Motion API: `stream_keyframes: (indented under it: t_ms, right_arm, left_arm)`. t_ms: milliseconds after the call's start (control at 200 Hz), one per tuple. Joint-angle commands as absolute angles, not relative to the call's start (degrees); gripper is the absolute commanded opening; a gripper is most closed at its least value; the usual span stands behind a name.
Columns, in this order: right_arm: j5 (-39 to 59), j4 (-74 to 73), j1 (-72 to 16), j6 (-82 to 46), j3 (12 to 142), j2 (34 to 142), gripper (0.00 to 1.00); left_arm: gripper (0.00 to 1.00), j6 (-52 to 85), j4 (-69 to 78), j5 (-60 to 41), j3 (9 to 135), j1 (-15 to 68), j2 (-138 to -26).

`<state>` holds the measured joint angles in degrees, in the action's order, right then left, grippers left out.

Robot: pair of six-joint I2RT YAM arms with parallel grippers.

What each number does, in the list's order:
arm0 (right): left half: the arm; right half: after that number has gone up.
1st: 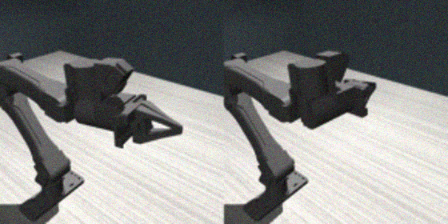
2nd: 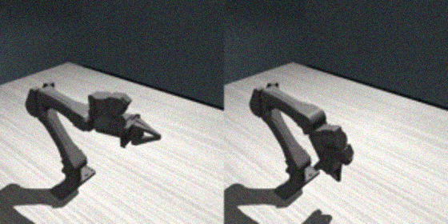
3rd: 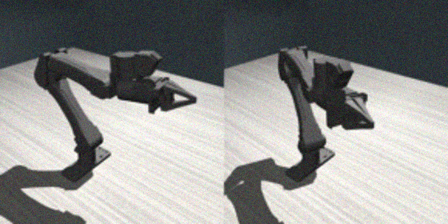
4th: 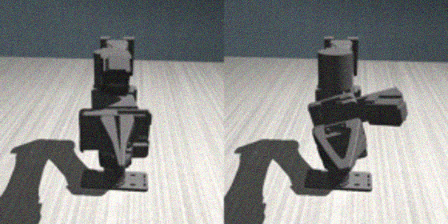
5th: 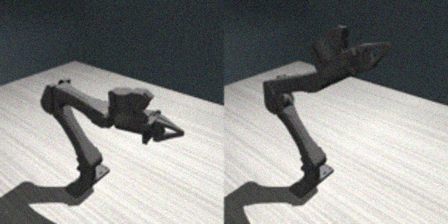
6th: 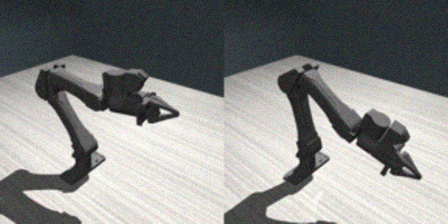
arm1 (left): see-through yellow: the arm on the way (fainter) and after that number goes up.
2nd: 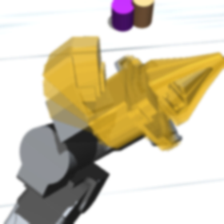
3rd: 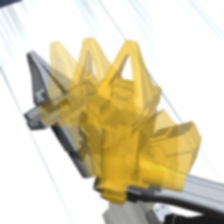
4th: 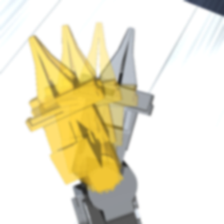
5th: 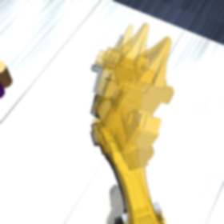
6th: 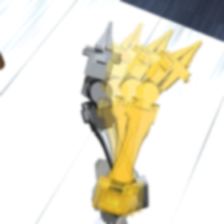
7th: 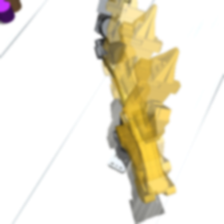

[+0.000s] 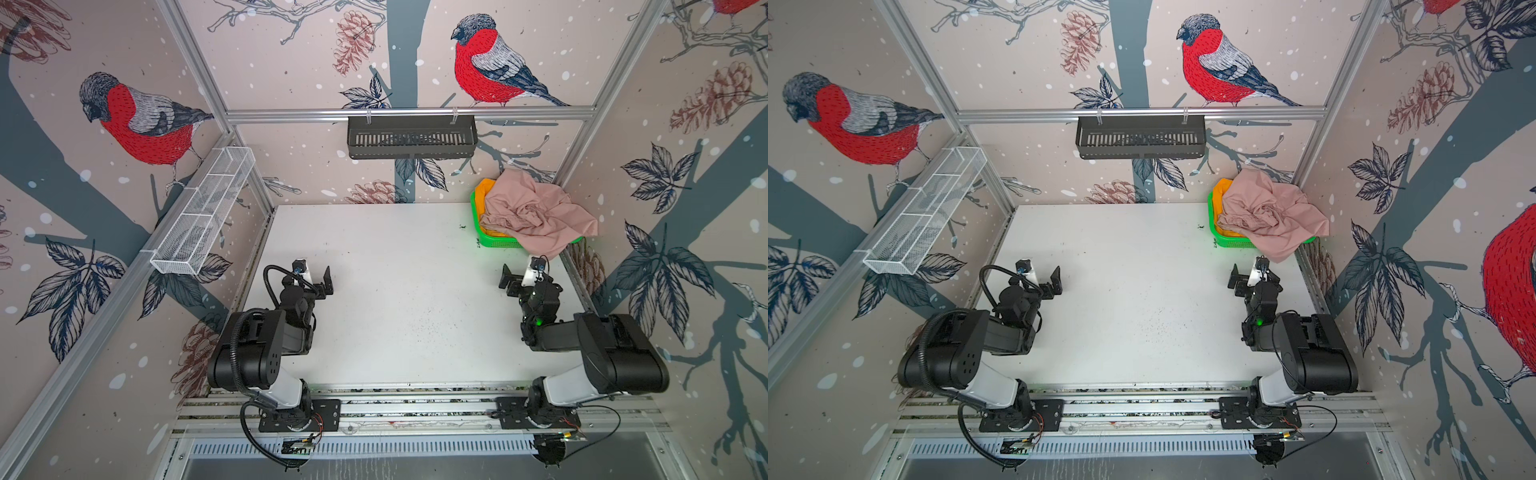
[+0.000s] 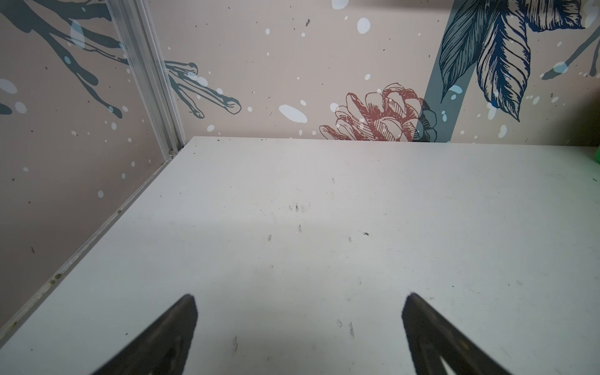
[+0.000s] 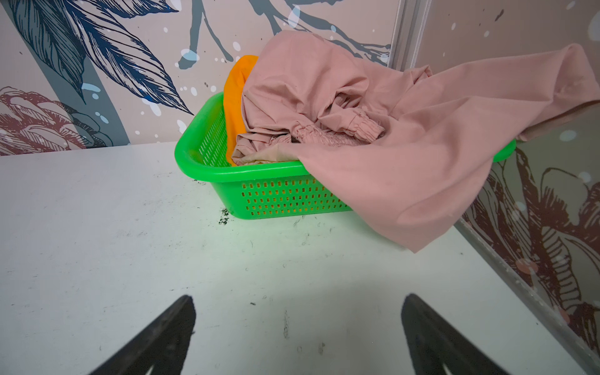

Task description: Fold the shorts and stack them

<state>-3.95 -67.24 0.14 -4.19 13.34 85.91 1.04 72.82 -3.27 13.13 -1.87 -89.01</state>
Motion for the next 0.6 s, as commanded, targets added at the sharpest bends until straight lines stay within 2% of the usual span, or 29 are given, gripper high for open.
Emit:
stream_keyframes:
  t_ms: [0, 75, 145, 385, 595]
  right_arm:
    - [-3.6, -68.0, 0.2, -4.0, 13.7, 86.0, 1.0]
    - [-3.6, -68.0, 0.2, -4.0, 13.7, 86.0, 1.0]
    - [-3.5, -68.0, 0.3, -4.0, 13.6, 85.9, 0.89]
    - [-6.2, -67.4, -0.9, -3.4, 14.2, 84.8, 0.9]
    - [-8.6, -46.9, -1.9, -7.3, 18.3, 70.0, 0.86]
  left_arm:
    - [0.99, 0.0, 74.4, -3.5, 13.4, -1.9, -88.9]
    - [0.99, 0.0, 74.4, -3.5, 13.4, -1.9, -88.9]
    - [0.99, 0.0, 74.4, -3.5, 13.4, -1.9, -88.9]
    - [0.99, 0.9, 71.1, -1.4, 14.4, -1.9, -86.9]
    - [0.99, 2.8, 52.8, -3.0, 19.8, -1.8, -78.2]
